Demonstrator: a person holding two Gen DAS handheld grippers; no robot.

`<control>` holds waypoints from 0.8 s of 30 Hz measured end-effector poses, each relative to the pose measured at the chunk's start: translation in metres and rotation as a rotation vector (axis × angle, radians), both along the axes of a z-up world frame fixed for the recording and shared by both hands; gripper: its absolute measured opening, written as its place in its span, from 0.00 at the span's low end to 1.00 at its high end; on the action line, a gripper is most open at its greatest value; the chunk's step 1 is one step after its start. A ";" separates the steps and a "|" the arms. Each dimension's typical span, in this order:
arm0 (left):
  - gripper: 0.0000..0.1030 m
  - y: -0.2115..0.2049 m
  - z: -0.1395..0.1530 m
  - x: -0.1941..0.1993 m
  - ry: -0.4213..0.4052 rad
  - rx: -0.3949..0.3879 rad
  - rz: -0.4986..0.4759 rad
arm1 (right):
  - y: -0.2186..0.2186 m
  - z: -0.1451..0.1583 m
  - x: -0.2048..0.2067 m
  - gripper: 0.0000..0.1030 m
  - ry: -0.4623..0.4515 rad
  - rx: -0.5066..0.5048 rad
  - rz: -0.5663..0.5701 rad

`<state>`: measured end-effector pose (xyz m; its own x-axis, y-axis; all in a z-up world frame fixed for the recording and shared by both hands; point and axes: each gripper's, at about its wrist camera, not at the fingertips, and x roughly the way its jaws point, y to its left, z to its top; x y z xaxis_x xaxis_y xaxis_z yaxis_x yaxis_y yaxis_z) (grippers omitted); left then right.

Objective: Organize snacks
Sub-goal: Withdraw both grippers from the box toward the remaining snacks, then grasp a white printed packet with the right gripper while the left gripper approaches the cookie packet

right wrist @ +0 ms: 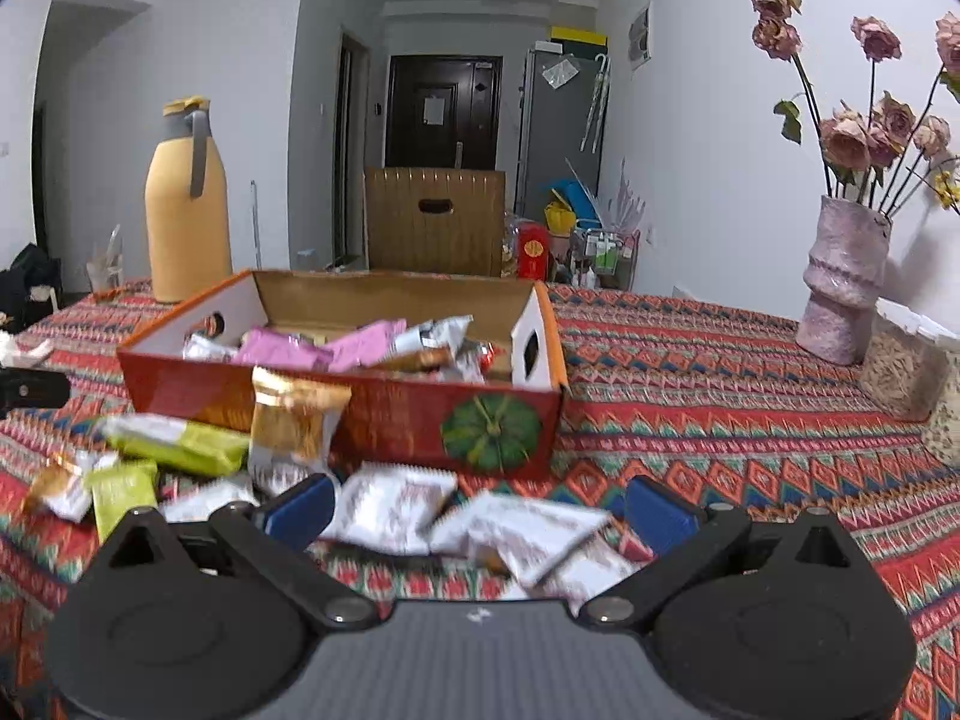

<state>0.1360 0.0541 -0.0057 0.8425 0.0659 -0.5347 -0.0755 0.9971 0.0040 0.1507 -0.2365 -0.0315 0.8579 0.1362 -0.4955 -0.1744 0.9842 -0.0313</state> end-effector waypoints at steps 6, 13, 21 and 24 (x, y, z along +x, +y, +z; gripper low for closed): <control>1.00 0.008 -0.022 -0.007 -0.011 -0.033 0.027 | -0.015 -0.014 -0.014 1.00 0.044 0.012 -0.040; 1.00 0.012 -0.026 -0.010 -0.044 -0.047 0.046 | -0.030 -0.017 -0.017 1.00 0.052 0.011 -0.095; 1.00 0.019 -0.030 -0.009 -0.037 -0.076 0.065 | -0.033 -0.028 0.003 1.00 0.097 -0.060 -0.119; 1.00 0.020 -0.030 -0.009 -0.034 -0.081 0.067 | -0.034 -0.033 0.017 1.00 0.127 -0.072 -0.127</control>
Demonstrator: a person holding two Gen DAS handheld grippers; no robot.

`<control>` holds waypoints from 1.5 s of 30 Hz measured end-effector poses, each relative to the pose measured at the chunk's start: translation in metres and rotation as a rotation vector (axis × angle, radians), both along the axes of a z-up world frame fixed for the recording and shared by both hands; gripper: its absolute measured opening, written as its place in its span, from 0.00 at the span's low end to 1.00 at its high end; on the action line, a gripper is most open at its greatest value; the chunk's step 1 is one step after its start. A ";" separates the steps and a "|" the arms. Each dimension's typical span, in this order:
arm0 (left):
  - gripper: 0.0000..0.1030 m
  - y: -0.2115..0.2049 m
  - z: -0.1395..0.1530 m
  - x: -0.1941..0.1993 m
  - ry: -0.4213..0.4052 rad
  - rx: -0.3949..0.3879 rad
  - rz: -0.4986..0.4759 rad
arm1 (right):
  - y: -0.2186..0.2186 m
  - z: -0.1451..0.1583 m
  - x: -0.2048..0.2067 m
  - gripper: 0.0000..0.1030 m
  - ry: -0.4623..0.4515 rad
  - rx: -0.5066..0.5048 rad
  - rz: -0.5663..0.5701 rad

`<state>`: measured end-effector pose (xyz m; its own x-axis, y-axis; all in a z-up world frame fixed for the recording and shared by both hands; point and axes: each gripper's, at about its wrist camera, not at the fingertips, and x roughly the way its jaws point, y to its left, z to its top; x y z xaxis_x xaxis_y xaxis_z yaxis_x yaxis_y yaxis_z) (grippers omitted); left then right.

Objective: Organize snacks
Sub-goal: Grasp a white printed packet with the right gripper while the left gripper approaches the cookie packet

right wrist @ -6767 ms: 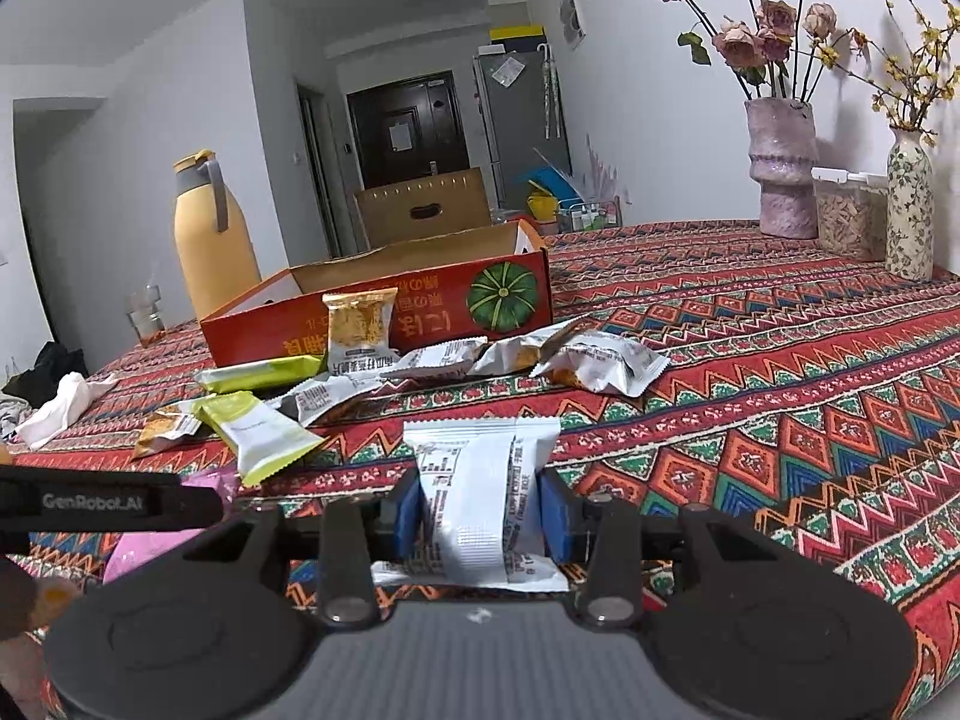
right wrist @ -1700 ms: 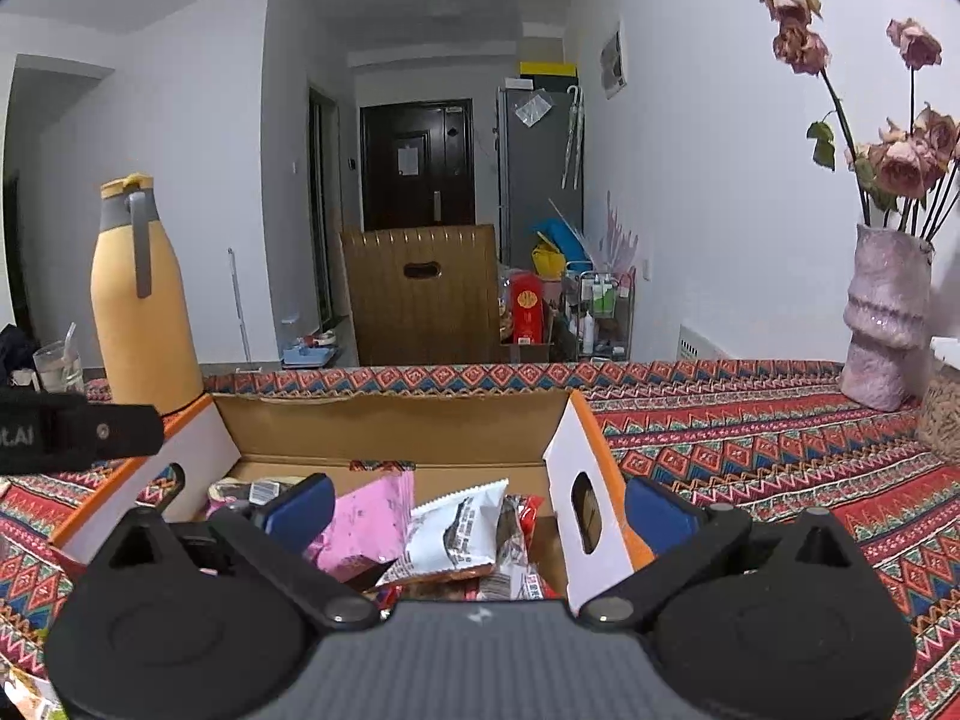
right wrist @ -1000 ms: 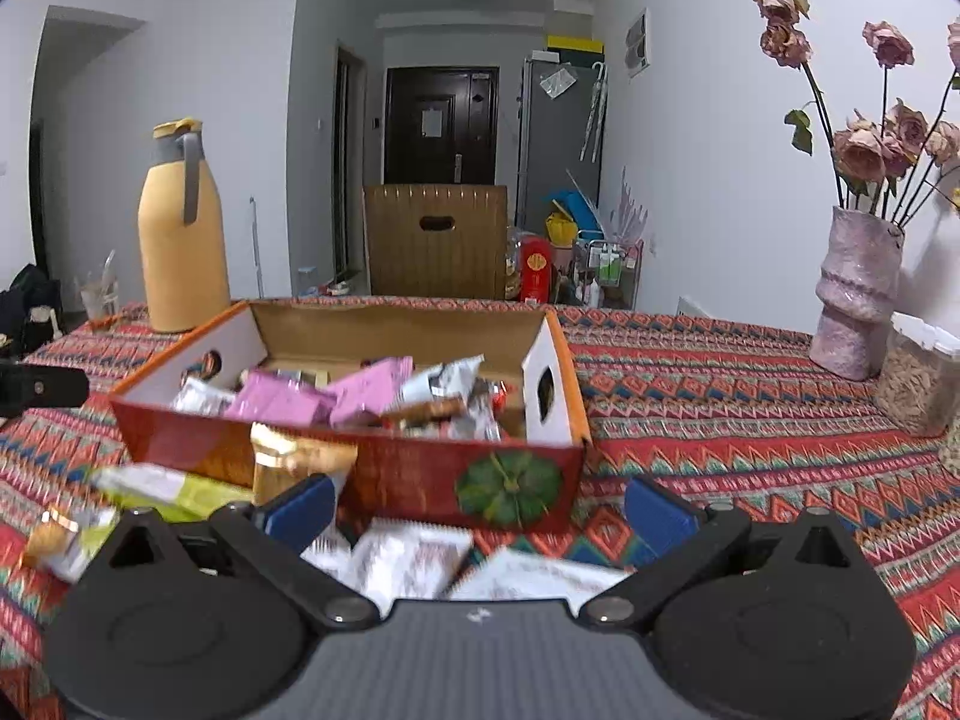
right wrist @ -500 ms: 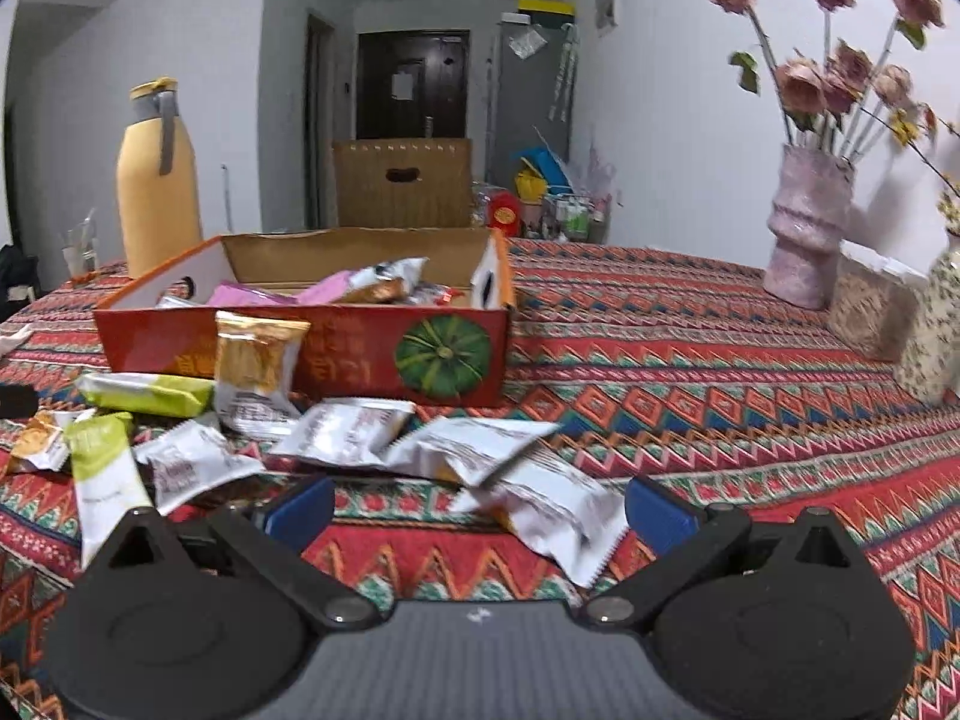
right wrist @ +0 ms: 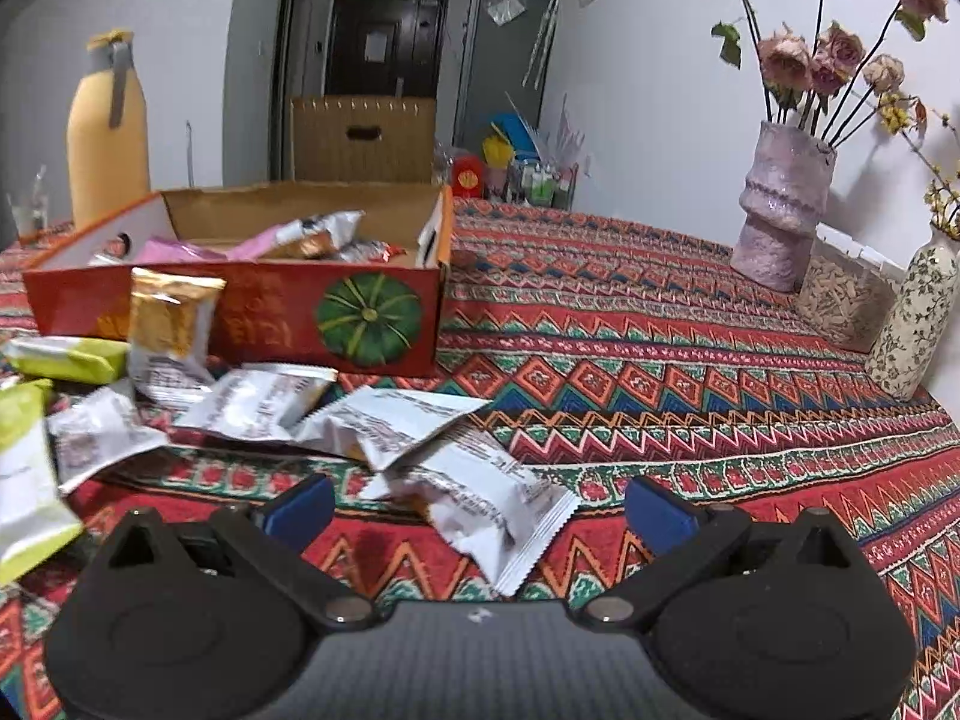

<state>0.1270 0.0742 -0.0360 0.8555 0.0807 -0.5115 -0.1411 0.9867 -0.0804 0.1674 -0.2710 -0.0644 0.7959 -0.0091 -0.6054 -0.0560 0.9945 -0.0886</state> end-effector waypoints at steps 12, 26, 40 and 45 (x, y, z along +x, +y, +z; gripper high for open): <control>1.00 0.002 -0.002 0.002 0.013 -0.017 0.005 | -0.012 -0.020 0.038 1.00 0.082 0.104 -0.067; 1.00 0.004 -0.002 0.003 0.014 -0.025 0.015 | -0.013 -0.015 0.024 0.54 0.023 0.125 -0.040; 1.00 0.003 -0.002 0.006 0.048 -0.002 0.043 | -0.020 0.002 -0.006 0.51 -0.193 0.157 -0.072; 1.00 0.001 0.000 0.015 0.116 0.022 0.050 | -0.021 0.003 -0.008 0.51 -0.199 0.176 -0.067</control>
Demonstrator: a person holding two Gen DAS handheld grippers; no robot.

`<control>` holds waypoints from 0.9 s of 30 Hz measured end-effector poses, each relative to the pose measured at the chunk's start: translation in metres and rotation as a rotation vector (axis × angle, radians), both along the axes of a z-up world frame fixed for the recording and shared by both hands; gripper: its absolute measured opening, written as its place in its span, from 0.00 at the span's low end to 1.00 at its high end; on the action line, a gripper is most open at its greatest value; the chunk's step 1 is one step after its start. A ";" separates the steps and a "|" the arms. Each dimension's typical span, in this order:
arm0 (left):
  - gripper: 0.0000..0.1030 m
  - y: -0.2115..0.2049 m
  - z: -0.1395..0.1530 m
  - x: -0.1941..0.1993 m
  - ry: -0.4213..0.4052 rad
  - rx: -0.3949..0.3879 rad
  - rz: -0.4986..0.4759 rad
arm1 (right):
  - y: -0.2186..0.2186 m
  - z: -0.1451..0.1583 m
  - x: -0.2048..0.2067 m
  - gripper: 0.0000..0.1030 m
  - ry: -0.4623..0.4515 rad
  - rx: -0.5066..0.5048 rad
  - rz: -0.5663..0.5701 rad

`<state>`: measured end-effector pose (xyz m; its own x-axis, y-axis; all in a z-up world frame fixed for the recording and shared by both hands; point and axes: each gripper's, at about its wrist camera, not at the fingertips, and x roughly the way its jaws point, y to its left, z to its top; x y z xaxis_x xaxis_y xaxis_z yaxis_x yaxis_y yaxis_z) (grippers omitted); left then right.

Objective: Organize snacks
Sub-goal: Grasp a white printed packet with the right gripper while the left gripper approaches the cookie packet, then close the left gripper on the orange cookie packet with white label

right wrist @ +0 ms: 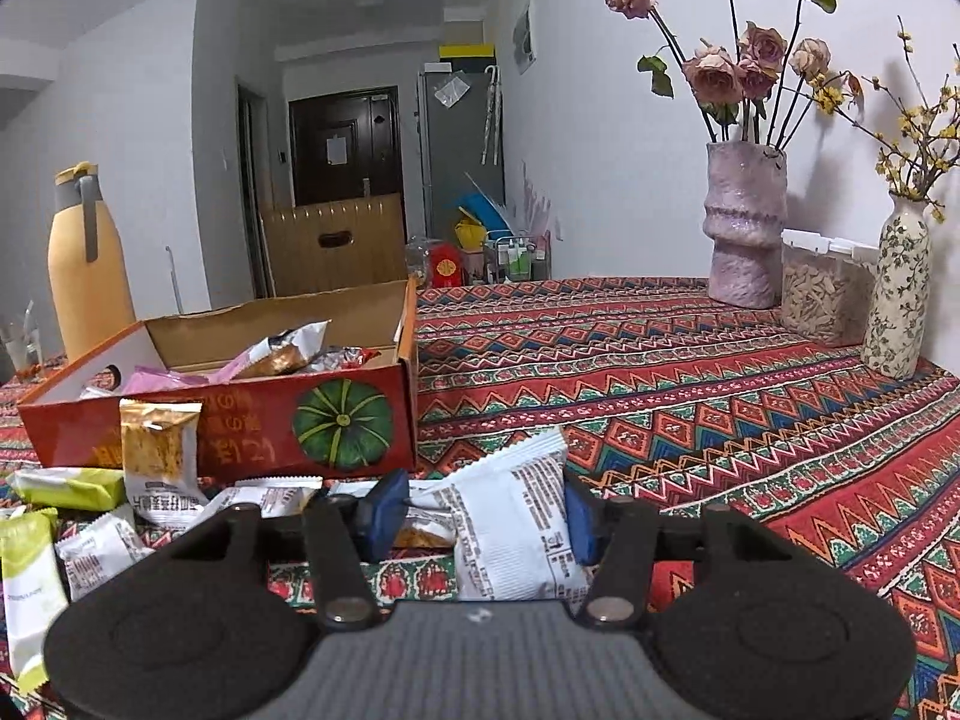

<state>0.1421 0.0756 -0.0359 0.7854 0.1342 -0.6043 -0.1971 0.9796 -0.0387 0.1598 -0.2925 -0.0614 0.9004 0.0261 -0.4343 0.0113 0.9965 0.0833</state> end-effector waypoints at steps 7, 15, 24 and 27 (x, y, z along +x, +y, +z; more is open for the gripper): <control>1.00 -0.003 -0.007 0.022 0.124 0.079 0.063 | -0.001 -0.001 -0.002 0.51 -0.017 0.017 0.008; 1.00 -0.010 -0.010 0.031 0.154 0.060 0.027 | -0.002 -0.001 -0.004 0.51 -0.029 0.034 0.017; 1.00 -0.009 -0.022 0.040 0.186 0.019 0.054 | -0.002 0.000 -0.005 0.51 -0.037 0.041 0.024; 1.00 -0.009 -0.023 0.038 0.167 0.020 0.062 | -0.002 -0.001 -0.005 0.51 -0.036 0.041 0.024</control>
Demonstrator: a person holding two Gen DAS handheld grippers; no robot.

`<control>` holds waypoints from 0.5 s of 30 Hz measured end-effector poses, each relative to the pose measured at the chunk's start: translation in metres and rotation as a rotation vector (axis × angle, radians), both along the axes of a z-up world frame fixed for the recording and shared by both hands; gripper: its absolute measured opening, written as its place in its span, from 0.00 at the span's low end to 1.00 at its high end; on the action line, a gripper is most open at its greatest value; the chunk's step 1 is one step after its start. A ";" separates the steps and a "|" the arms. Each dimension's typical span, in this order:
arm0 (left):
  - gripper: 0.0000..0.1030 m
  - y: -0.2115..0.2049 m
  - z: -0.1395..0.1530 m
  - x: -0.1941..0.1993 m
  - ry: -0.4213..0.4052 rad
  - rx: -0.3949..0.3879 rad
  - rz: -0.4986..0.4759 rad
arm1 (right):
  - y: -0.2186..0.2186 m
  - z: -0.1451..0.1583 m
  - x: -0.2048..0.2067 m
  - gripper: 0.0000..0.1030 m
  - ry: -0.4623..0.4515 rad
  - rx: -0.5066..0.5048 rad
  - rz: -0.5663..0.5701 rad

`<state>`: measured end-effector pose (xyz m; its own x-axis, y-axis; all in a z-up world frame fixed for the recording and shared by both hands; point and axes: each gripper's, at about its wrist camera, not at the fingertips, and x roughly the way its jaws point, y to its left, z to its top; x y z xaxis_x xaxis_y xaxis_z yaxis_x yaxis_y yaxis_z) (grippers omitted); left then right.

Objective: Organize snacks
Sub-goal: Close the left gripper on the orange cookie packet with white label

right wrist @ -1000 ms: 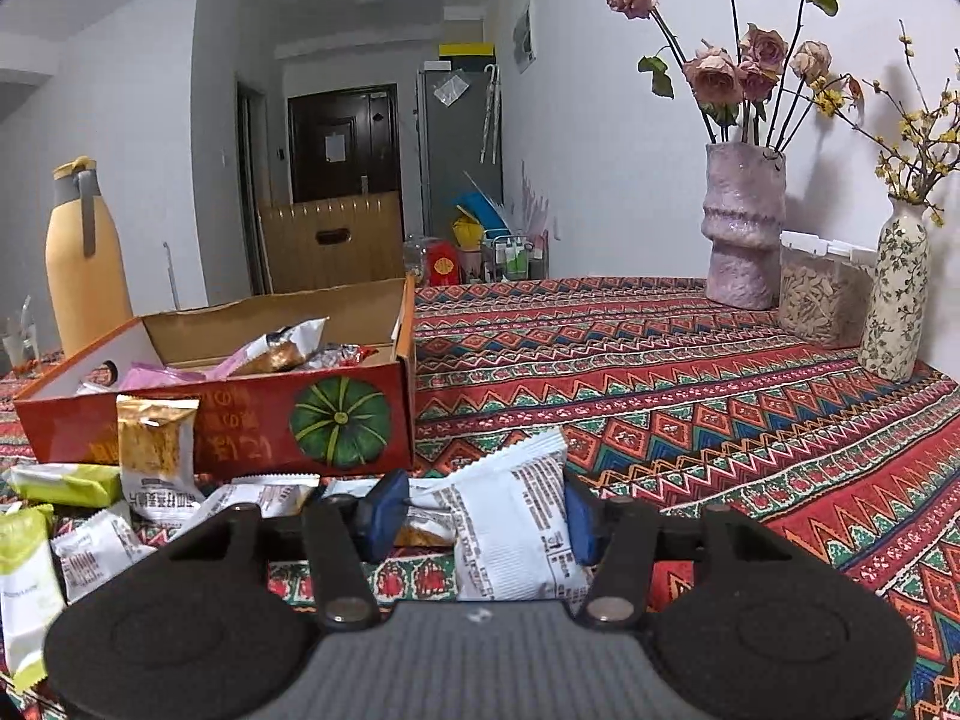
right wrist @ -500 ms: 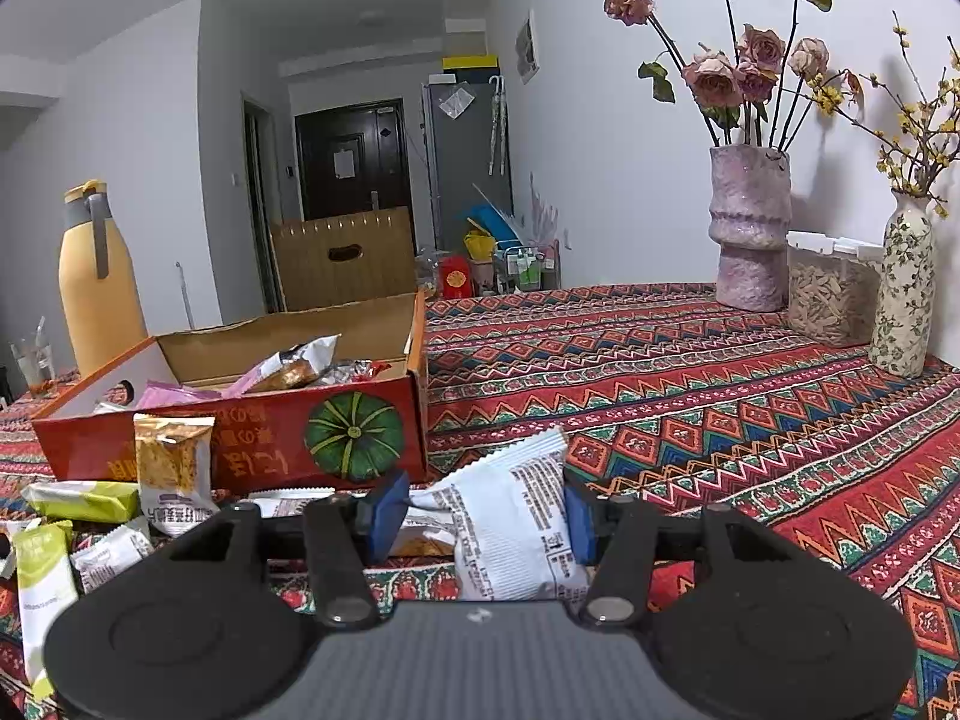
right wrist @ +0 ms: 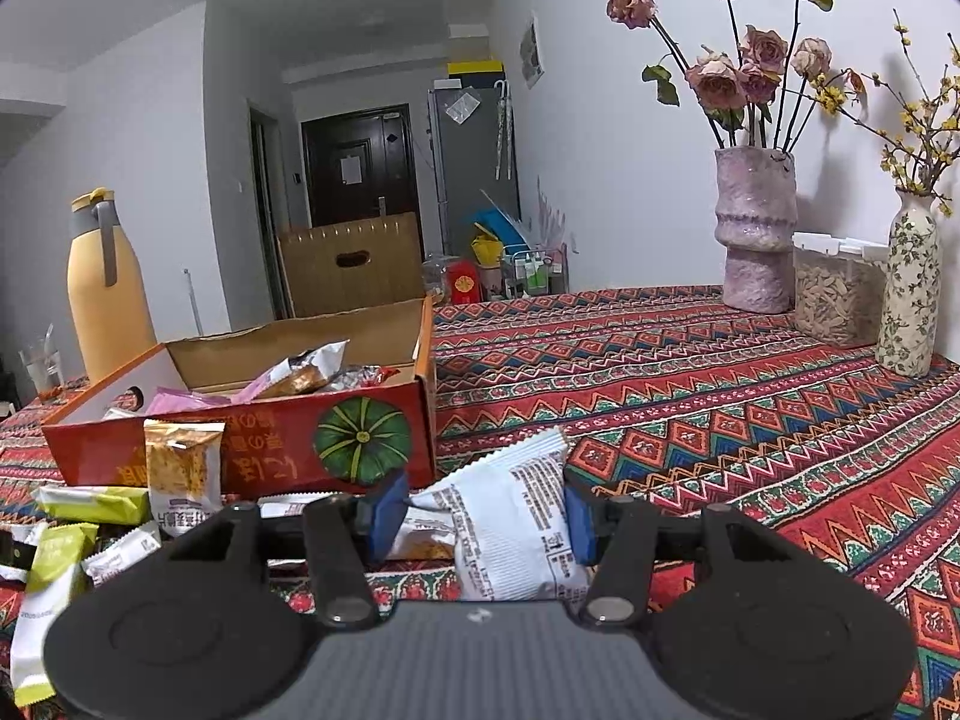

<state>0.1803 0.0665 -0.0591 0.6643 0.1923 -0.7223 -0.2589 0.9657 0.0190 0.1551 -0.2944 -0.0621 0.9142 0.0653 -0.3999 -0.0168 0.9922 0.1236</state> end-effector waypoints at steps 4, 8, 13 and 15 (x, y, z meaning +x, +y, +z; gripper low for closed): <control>1.00 -0.001 -0.001 -0.002 -0.018 0.005 0.003 | 0.001 0.000 0.001 0.51 0.004 -0.003 0.000; 1.00 -0.001 0.000 -0.004 -0.030 -0.010 -0.008 | 0.001 -0.001 0.001 0.51 0.009 -0.005 -0.001; 0.96 0.002 0.001 -0.006 -0.045 -0.043 -0.020 | 0.001 -0.001 0.002 0.51 0.010 -0.008 0.002; 0.87 0.002 0.003 -0.007 -0.056 -0.041 -0.021 | 0.002 -0.001 0.002 0.51 0.011 -0.008 0.002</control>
<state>0.1731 0.0690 -0.0563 0.7077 0.1484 -0.6908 -0.2378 0.9707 -0.0350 0.1573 -0.2928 -0.0631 0.9096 0.0643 -0.4104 -0.0179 0.9931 0.1158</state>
